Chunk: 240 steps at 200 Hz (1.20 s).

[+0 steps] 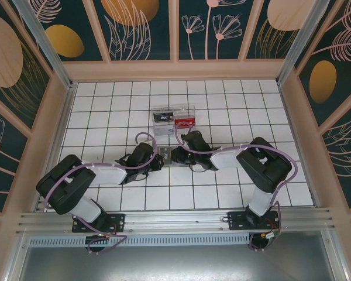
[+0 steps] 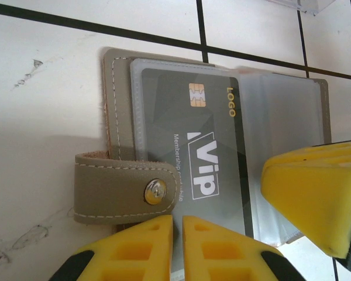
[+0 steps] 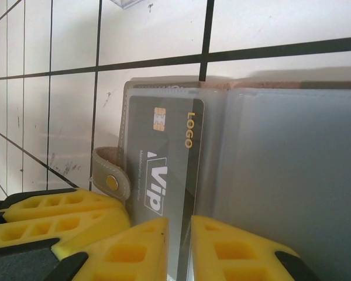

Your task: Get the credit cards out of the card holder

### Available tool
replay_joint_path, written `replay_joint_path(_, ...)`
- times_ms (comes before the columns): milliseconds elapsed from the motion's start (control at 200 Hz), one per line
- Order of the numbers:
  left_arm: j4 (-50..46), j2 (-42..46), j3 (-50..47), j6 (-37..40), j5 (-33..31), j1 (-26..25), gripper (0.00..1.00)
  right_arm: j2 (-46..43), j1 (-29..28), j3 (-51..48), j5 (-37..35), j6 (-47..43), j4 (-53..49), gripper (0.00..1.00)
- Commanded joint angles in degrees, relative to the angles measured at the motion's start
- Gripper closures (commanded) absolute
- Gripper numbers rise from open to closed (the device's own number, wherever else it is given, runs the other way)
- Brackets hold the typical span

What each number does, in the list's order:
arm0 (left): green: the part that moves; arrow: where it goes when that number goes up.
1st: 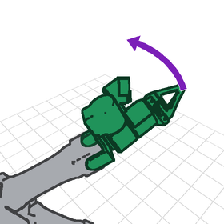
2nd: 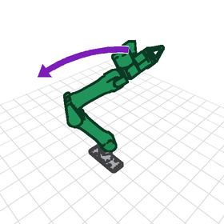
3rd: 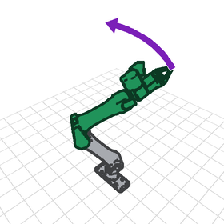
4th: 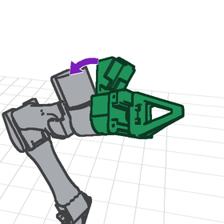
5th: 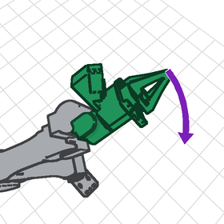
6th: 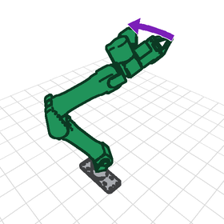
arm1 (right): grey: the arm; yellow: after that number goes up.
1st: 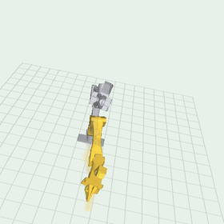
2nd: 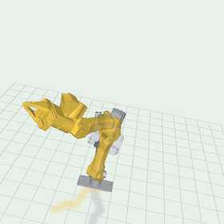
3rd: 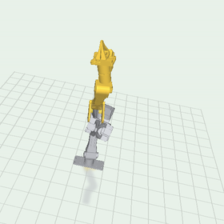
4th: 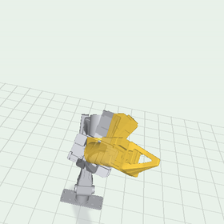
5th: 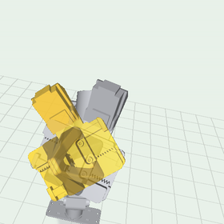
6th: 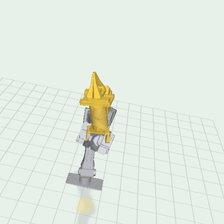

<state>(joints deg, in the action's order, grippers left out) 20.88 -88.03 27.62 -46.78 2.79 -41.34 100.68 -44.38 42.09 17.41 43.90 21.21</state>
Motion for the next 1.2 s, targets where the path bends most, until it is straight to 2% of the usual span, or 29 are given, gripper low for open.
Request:
replay_joint_path(0,1.41,-0.74,-0.82,-0.83,0.83,0.31,0.86,0.74,-0.82,1.90,0.54,0.49,0.53,0.82)
replay_joint_path(290,-3.87,6.22,-0.85,0.31,-3.52,0.37,0.85,-0.40,-1.33,3.34,-1.28,-0.49,-2.29,0.81)
replay_joint_path(420,-6.03,6.26,-0.22,0.86,-5.37,0.35,0.85,0.24,-1.67,4.03,-1.87,-0.40,-3.41,0.81)
replay_joint_path(766,-4.46,1.44,0.01,0.44,-3.24,0.30,0.85,1.70,-1.76,4.53,-3.05,0.32,-4.92,0.79)
replay_joint_path(1196,-3.55,0.48,0.16,0.47,-1.90,0.35,0.83,2.44,-1.76,4.60,-4.25,1.35,-6.32,0.79)
